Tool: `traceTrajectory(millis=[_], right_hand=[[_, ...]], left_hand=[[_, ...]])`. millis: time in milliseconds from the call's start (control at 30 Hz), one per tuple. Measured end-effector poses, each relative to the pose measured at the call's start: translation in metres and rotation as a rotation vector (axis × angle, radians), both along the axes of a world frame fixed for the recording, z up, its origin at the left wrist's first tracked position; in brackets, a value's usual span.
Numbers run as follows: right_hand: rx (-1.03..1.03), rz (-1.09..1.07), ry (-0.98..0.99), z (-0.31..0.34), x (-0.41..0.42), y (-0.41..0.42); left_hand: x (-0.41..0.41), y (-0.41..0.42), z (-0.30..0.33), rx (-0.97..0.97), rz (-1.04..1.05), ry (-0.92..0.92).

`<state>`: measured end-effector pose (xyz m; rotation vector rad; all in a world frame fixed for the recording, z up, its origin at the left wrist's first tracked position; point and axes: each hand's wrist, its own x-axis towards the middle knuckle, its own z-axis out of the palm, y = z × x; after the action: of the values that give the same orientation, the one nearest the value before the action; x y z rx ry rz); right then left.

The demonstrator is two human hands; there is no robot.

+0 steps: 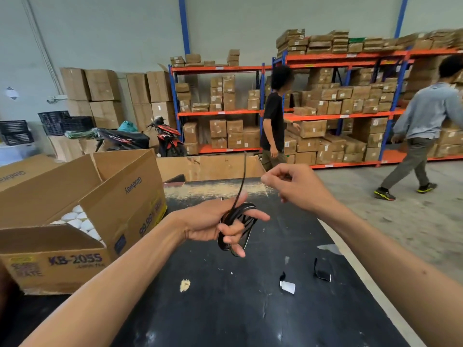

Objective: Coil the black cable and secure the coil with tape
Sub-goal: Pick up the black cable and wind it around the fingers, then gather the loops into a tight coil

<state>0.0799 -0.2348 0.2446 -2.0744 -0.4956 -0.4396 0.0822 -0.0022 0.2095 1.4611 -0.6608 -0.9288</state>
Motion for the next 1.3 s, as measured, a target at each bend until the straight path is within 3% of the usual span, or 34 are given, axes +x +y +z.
traceTrajectory(millis=[100,167,267,333,433,567,733,800,1000,1167,1300], right_hand=[[0.107,0.022,-0.027,-0.001,-0.005,-0.003],[0.097,0.084,-0.211,-0.001,-0.013,0.001],[-0.225,0.153,-0.63,-0.004,-0.019,0.01],[-0.389,0.103,-0.725,-0.011,-0.013,0.013],[-0.312,0.025,-0.539,-0.025,-0.006,0.01],[-0.194,0.127,-0.358,-0.04,-0.008,0.017],[0.019,0.249,0.178,-0.047,-0.014,0.036],[0.094,0.313,0.284,-0.047,-0.011,0.043],[0.328,0.203,0.27,-0.046,-0.009,0.06],[0.226,0.123,0.268,-0.046,-0.018,0.064],[0.107,0.075,0.182,-0.052,-0.024,0.069]], left_hand=[[0.006,-0.003,-0.008,0.04,0.305,-0.083],[0.009,-0.008,-0.013,0.085,0.443,-0.103],[0.008,-0.016,-0.016,0.162,0.452,-0.088],[0.005,-0.02,-0.015,0.124,0.372,-0.003],[0.003,-0.016,-0.011,-0.051,0.272,0.138],[-0.001,-0.011,-0.003,-0.212,0.205,0.218],[-0.002,-0.012,0.001,-0.211,0.18,0.178],[-0.001,-0.01,0.001,-0.2,0.194,0.171],[0.001,-0.004,0.001,-0.21,0.375,0.12],[0.002,-0.012,-0.006,-0.191,0.782,0.038],[0.003,-0.025,-0.008,-0.227,0.894,-0.017]])
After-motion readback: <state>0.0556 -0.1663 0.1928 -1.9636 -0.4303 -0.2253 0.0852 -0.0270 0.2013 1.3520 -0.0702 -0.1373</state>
